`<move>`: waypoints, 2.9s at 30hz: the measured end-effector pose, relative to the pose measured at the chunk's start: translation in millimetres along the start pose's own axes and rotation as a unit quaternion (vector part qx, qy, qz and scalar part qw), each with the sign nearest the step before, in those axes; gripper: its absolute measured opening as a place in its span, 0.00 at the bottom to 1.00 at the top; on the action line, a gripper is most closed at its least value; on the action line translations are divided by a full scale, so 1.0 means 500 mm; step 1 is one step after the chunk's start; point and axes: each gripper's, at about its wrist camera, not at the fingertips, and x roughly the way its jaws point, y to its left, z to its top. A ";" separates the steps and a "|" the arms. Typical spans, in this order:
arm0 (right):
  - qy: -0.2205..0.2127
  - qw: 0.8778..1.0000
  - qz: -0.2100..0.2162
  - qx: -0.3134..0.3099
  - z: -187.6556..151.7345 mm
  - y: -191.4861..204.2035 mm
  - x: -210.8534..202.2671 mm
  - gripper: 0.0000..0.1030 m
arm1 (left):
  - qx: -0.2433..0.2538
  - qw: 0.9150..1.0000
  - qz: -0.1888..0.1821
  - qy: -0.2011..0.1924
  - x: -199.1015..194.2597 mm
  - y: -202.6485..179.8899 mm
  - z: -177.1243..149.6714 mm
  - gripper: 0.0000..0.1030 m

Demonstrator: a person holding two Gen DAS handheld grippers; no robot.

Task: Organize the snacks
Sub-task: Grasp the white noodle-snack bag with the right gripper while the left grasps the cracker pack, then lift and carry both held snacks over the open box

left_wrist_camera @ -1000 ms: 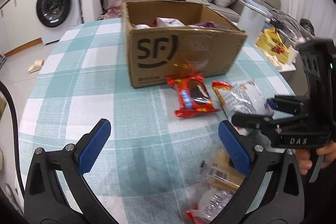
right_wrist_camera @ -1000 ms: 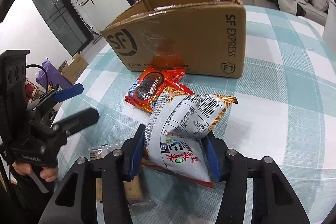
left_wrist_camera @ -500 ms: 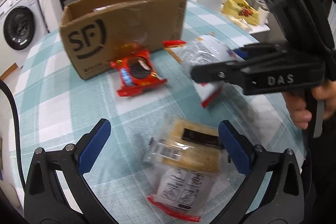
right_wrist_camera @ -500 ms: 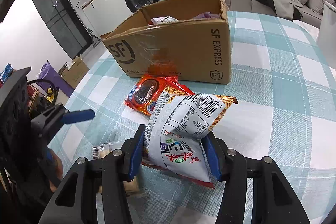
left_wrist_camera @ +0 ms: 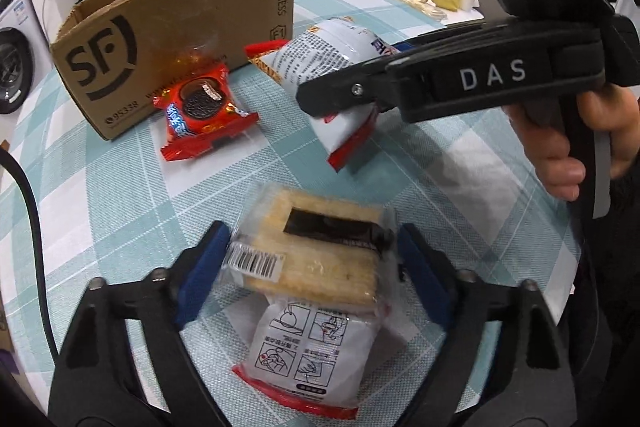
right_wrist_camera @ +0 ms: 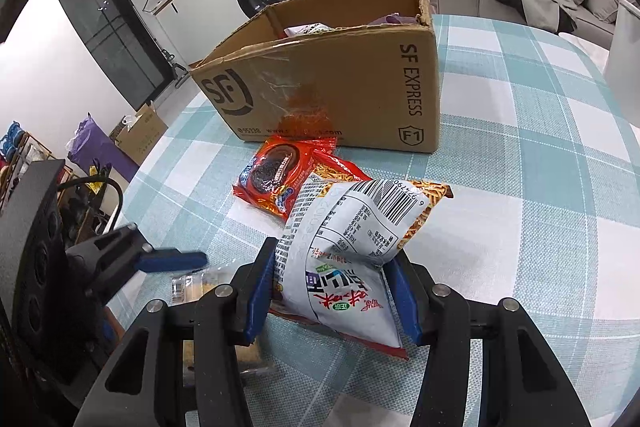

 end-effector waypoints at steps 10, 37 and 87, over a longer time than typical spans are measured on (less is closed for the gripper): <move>-0.004 1.000 0.001 -0.004 -0.001 0.005 -0.005 0.51 | -0.015 0.999 -0.022 -0.025 -0.016 0.023 0.006 0.56; -0.074 0.997 0.020 -0.001 0.015 0.012 -0.081 0.51 | -0.105 0.987 0.016 -0.123 -0.130 0.131 0.013 0.56; -0.149 0.989 -0.002 0.019 0.180 0.018 -0.120 0.51 | -0.199 0.946 0.100 -0.234 -0.223 0.281 0.194 0.56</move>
